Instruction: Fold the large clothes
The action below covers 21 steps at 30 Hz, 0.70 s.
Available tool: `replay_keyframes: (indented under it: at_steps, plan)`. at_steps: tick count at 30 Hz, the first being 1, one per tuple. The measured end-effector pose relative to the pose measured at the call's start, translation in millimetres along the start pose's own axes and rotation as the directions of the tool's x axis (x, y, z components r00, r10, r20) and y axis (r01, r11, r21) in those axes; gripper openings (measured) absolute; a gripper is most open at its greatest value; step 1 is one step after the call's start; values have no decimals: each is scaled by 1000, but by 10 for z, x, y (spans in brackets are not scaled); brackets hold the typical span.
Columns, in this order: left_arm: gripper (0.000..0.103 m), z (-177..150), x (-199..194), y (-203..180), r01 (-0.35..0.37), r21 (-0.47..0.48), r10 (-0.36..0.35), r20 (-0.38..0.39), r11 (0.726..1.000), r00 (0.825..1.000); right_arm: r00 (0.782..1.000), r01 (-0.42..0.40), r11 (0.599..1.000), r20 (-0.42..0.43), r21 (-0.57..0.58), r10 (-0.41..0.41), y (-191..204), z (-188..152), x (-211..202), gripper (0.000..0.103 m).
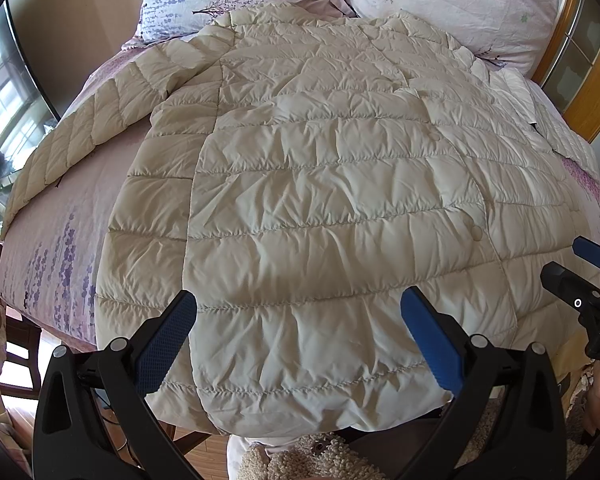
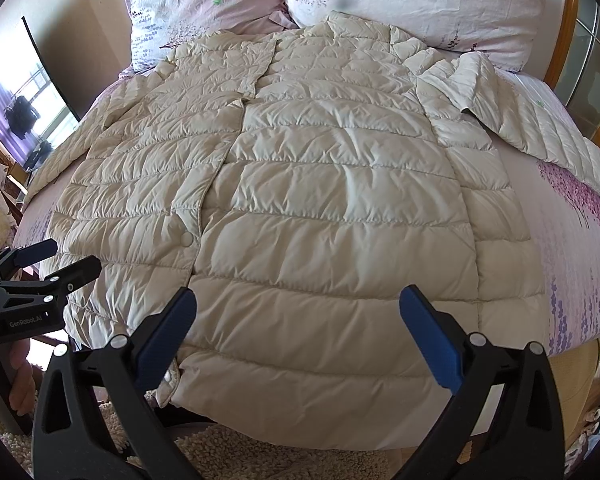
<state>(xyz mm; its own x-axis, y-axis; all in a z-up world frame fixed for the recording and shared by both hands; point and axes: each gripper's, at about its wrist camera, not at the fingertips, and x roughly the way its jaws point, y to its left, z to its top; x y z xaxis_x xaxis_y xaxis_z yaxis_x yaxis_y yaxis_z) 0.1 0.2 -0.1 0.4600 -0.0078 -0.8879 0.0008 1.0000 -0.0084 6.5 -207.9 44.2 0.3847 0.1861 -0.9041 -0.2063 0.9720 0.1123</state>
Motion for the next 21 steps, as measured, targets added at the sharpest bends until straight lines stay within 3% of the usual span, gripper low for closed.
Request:
replay_keyframes:
  at_steps: [21]
  plan:
    - [102,-1,0,-1,2,0,-2,-1,1000,1000,1000,1,1000,2,-1,-1,4,12,-7,101]
